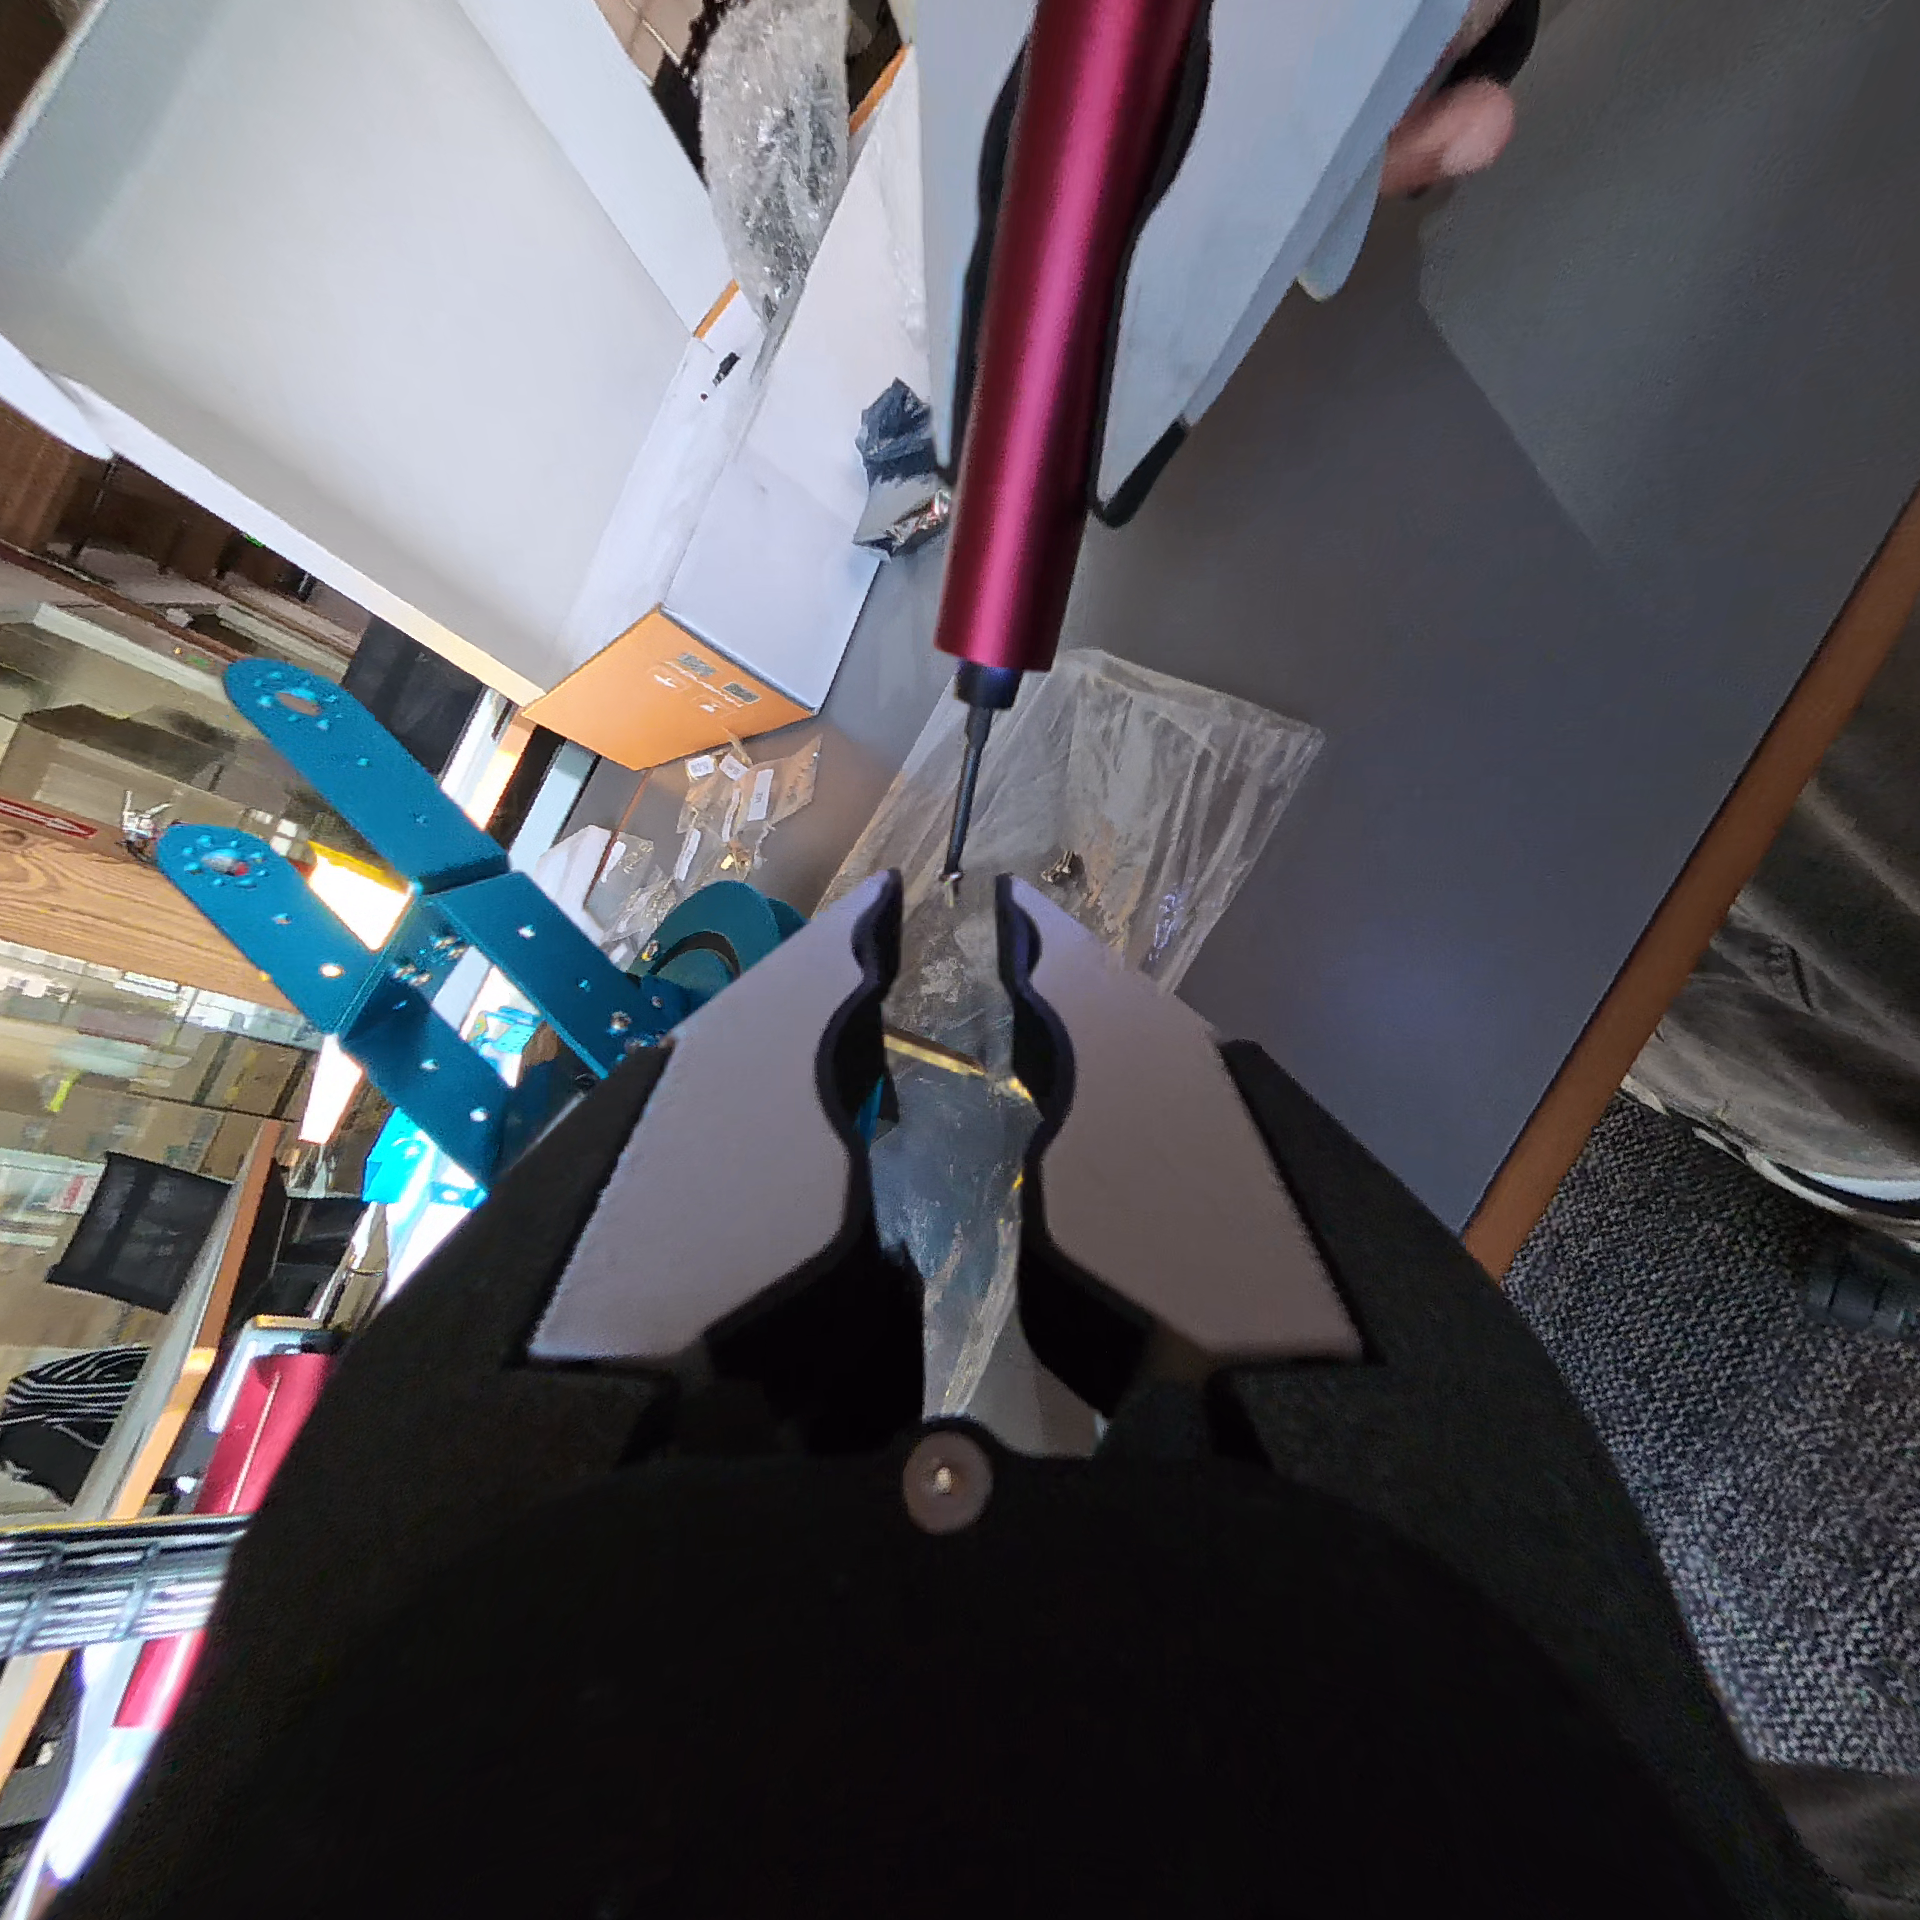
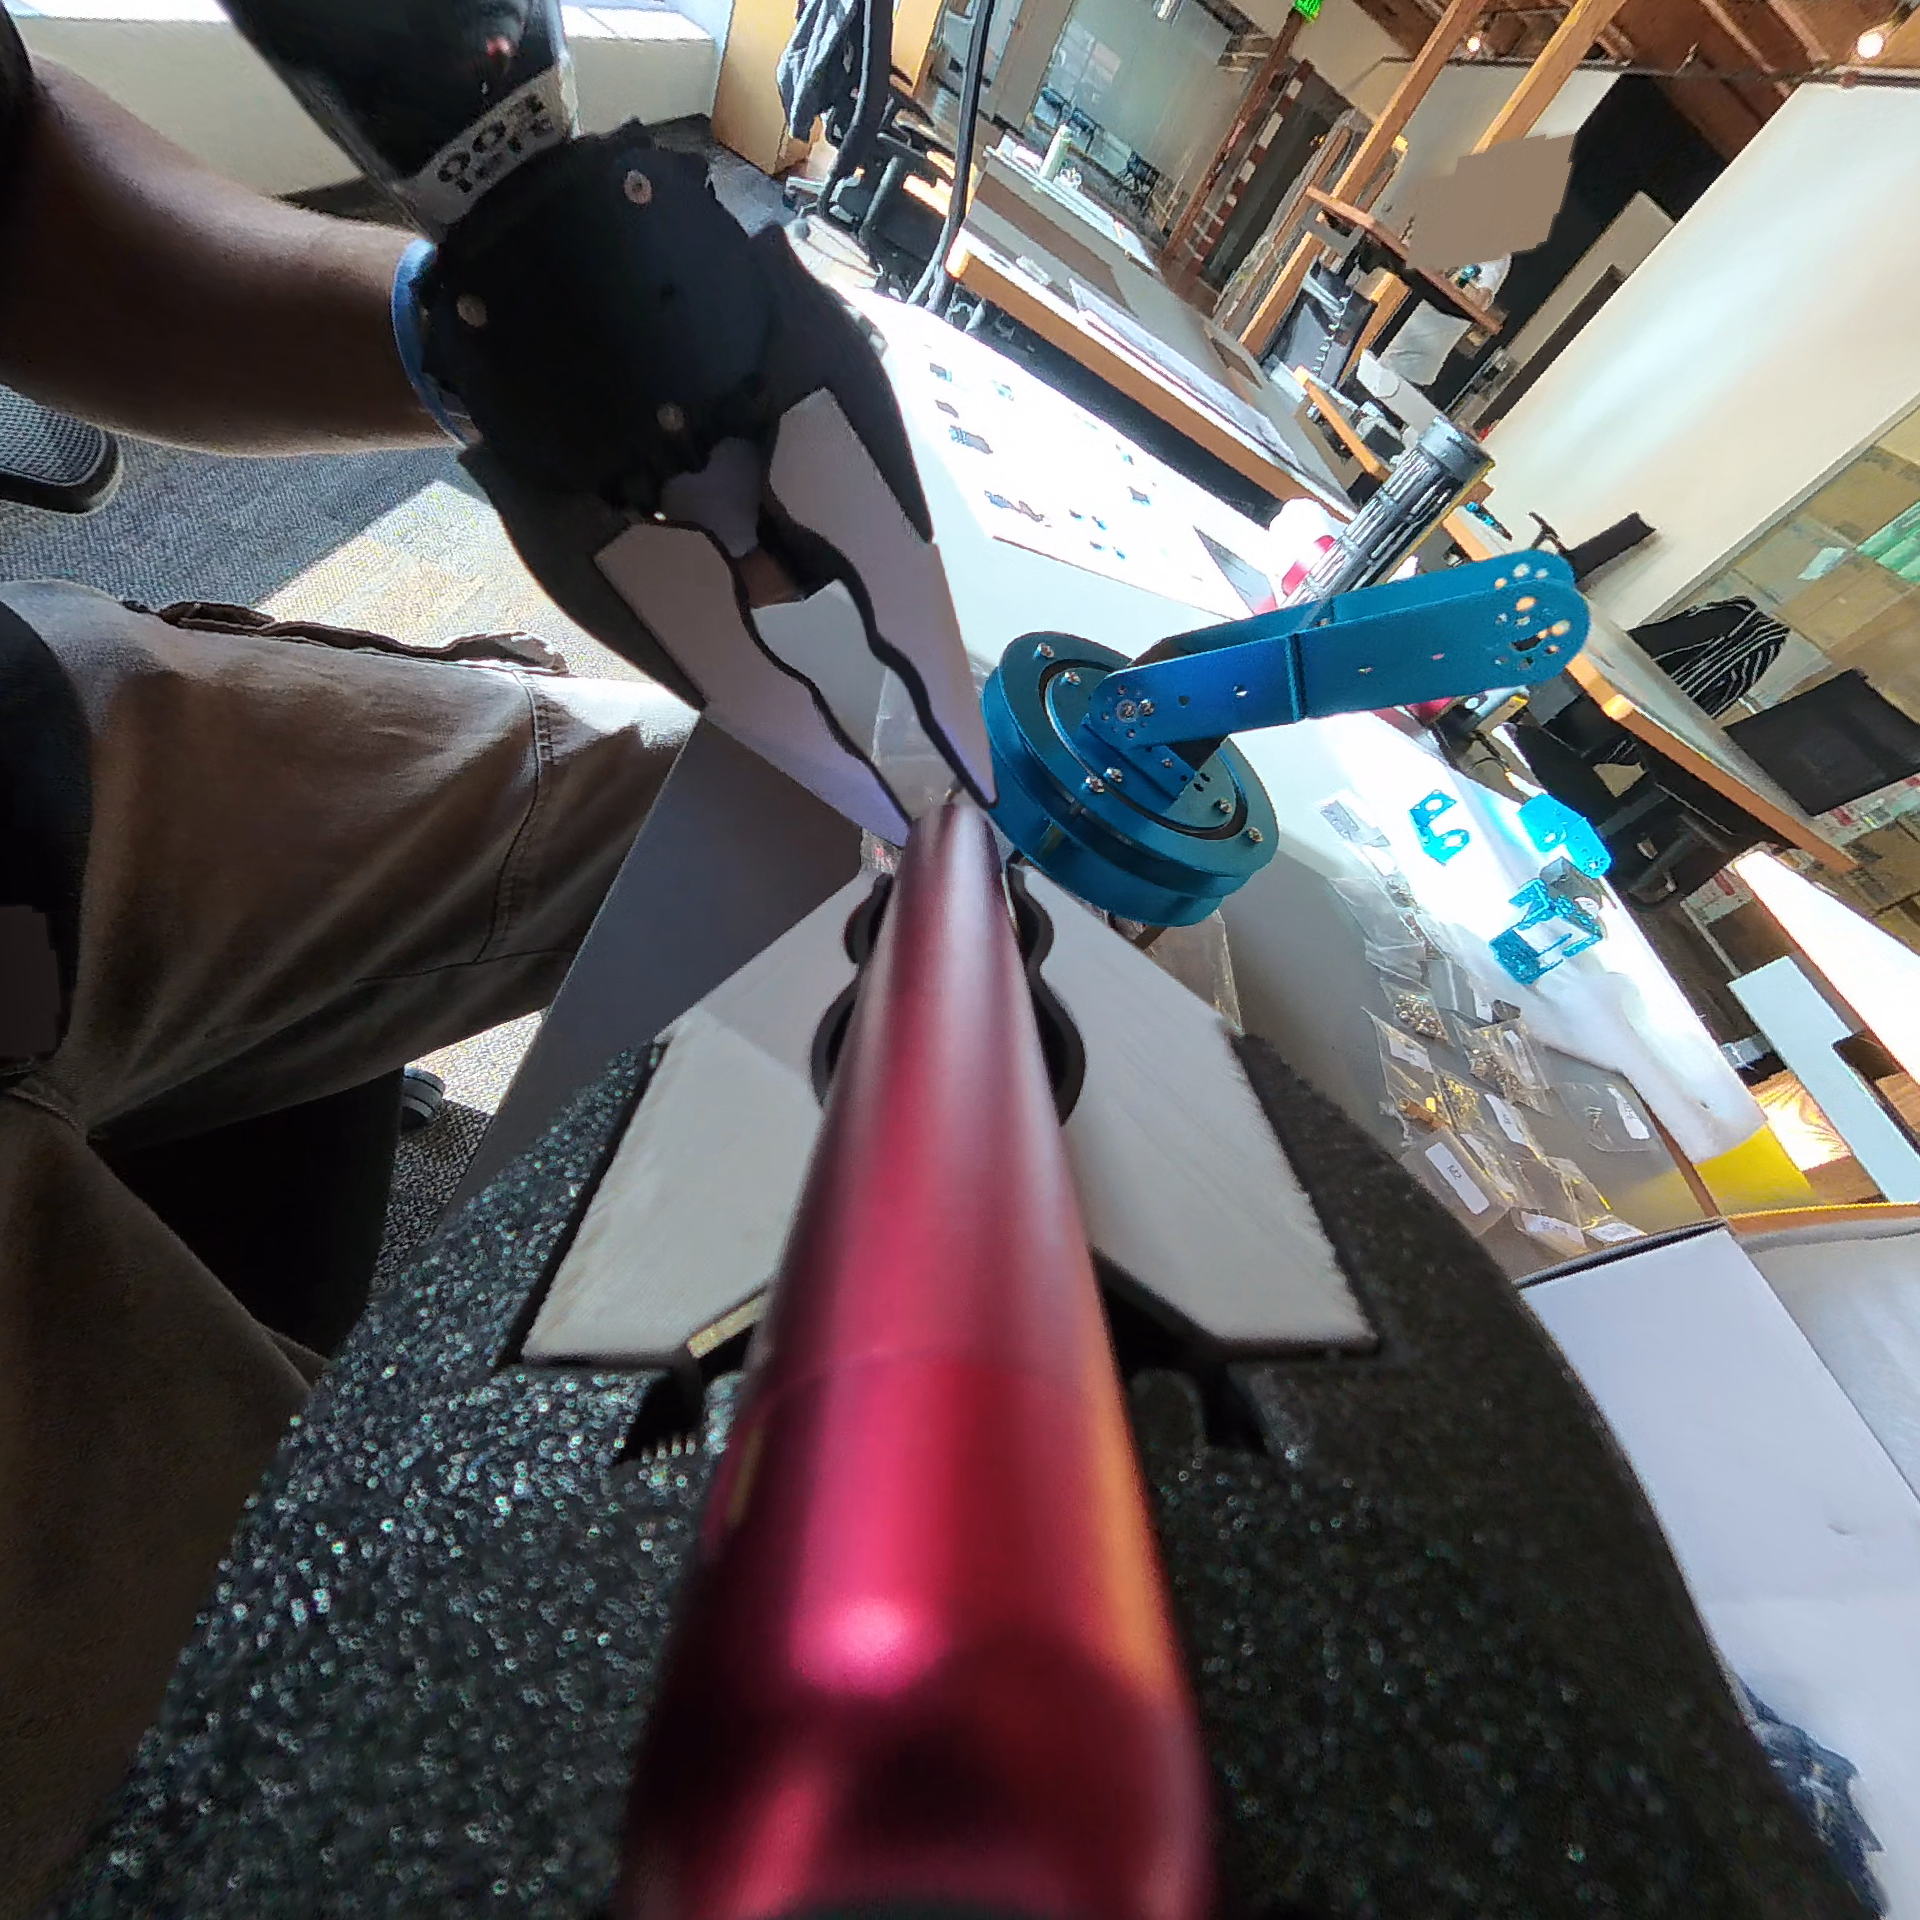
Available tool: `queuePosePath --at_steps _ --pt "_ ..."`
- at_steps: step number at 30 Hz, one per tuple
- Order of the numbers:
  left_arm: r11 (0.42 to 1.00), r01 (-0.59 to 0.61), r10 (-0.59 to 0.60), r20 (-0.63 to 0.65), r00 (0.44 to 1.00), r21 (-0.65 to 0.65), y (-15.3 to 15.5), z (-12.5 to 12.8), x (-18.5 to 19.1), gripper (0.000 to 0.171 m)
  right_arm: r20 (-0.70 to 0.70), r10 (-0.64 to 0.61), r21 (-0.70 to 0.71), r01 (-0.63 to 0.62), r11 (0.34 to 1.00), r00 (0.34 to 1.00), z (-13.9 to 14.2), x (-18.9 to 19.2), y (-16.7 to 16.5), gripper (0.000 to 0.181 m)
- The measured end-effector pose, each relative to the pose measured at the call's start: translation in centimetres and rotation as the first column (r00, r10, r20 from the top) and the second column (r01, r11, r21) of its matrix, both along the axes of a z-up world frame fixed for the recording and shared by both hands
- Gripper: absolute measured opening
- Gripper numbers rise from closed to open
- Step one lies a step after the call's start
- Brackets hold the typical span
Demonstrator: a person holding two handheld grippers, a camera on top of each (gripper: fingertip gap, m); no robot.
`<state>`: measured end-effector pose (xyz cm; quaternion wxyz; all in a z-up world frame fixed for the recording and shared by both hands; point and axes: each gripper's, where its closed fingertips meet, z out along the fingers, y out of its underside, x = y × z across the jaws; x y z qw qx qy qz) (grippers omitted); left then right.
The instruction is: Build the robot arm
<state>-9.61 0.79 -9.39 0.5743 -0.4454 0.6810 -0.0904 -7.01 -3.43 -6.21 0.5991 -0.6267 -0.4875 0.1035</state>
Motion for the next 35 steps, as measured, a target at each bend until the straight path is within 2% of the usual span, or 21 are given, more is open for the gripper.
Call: queuePosePath --at_steps 6,9,13,18,25,31,35 --pt "0.998 -0.026 0.030 0.056 0.998 -0.064 0.9 1.0 -1.1 0.025 0.024 -0.042 0.118 0.039 0.992 0.999 0.6 0.3 0.3 0.022" --pt "0.981 -0.037 0.066 0.146 0.987 -0.190 1.8 2.2 -2.4 0.027 0.082 -0.073 0.241 0.051 0.969 0.994 0.5 0.3 0.6 0.023" --pt "0.907 -0.031 0.167 0.289 0.943 -0.420 4.1 3.5 -4.7 0.028 0.188 -0.133 0.448 0.036 0.893 0.973 0.1 0.4 1.4 0.022" --pt "0.865 -0.082 0.272 0.326 0.905 -0.494 6.9 3.1 -6.1 0.029 0.239 -0.186 0.634 -0.008 0.773 0.953 -0.5 0.2 3.3 0.021" --pt "0.814 -0.015 0.268 0.352 0.897 -0.580 8.4 3.5 -5.7 0.055 0.241 -0.151 0.679 -0.056 0.732 0.959 -0.6 -1.3 4.4 0.022" --pt "0.798 0.019 0.249 0.359 0.900 -0.602 9.0 3.3 -5.2 0.060 0.228 -0.139 0.689 -0.059 0.722 0.964 -0.4 -2.2 5.0 0.022" --pt "0.813 0.004 0.248 0.352 0.902 -0.582 9.3 3.3 -5.1 0.061 0.235 -0.144 0.691 -0.062 0.720 0.961 -0.7 -2.5 5.2 0.022"
